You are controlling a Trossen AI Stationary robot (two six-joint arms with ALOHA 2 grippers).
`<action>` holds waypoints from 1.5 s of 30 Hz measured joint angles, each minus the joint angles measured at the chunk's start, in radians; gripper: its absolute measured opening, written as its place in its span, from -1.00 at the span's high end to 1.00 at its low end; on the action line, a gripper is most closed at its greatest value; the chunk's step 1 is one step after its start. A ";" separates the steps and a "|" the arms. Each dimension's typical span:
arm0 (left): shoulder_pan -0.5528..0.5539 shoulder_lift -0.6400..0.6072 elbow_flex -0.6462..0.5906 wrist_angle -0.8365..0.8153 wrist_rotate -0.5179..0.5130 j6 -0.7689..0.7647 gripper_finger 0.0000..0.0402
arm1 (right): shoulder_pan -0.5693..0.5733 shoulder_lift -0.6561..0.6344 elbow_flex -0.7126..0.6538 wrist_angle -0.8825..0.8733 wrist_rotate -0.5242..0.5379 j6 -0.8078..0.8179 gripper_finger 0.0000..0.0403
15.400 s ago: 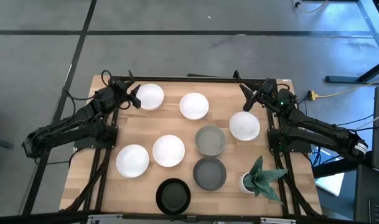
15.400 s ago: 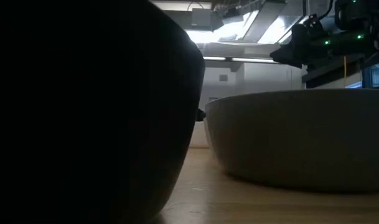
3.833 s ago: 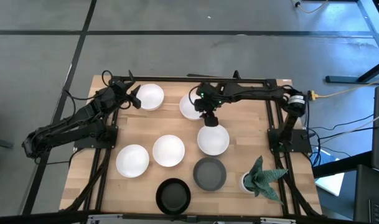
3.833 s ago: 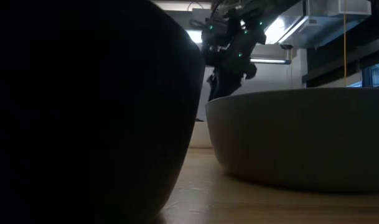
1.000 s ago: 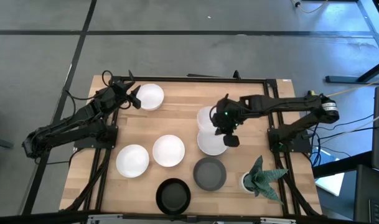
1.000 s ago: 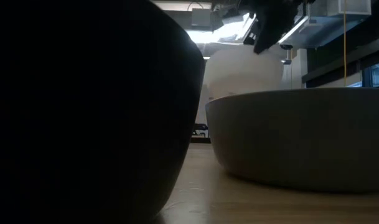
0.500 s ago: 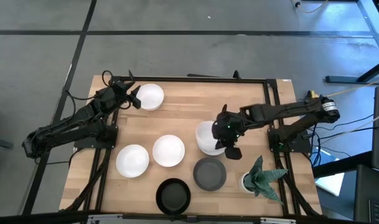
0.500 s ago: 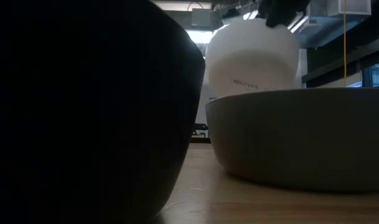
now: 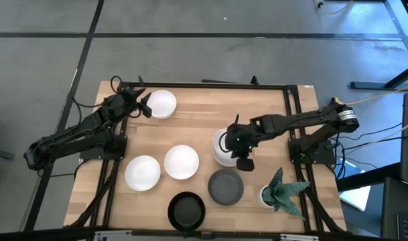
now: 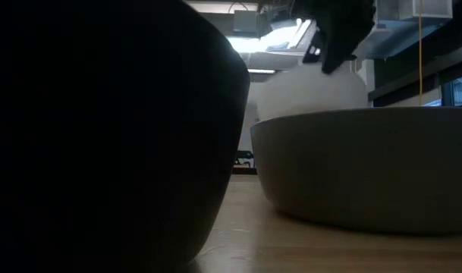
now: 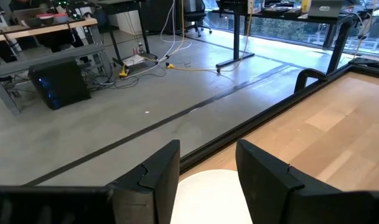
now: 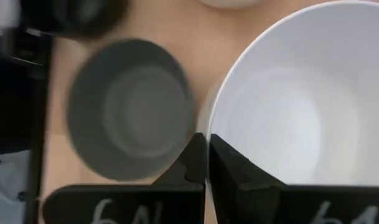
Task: Nest bowls inside each other
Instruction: Stack the white bowl on the white bowl
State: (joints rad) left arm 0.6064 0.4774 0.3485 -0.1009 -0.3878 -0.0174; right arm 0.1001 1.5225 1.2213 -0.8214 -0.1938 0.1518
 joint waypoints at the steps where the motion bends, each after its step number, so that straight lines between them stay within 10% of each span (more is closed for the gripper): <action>1: 0.000 0.000 0.000 -0.002 0.000 0.000 0.25 | 0.000 0.006 0.000 -0.009 0.022 0.000 0.97; 45: 0.000 0.000 0.000 -0.013 0.000 -0.007 0.25 | -0.079 0.069 0.096 0.102 0.203 -0.187 0.71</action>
State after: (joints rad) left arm 0.6062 0.4774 0.3485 -0.1139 -0.3878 -0.0241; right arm 0.0215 1.5912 1.3174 -0.7194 0.0096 -0.0349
